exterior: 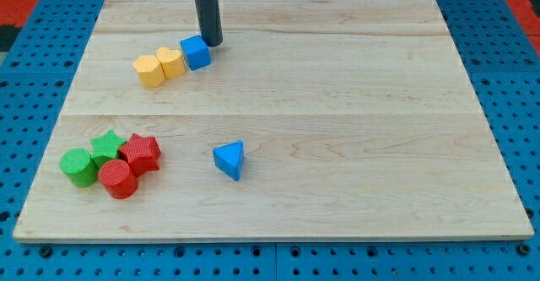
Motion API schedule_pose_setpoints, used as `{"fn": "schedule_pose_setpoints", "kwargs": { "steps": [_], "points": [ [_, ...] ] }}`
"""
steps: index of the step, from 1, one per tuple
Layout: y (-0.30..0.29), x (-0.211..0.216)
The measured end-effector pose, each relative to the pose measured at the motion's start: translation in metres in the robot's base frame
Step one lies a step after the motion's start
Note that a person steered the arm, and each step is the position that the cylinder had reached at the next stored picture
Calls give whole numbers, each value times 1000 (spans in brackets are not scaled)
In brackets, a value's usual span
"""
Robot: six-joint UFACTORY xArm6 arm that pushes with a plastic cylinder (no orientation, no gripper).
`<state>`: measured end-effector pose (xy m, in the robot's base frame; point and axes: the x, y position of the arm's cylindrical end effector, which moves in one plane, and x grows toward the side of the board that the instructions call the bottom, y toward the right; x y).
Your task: Push the blue triangle up a bit
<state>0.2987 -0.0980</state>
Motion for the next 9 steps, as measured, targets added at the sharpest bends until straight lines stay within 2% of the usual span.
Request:
{"fn": "schedule_pose_setpoints", "kwargs": {
  "steps": [2, 3, 4, 6, 7, 8, 9],
  "points": [
    [-27, 33],
    [38, 44],
    [90, 73],
    [166, 163],
    [175, 212],
    [132, 243],
    [61, 255]
  ]
}}
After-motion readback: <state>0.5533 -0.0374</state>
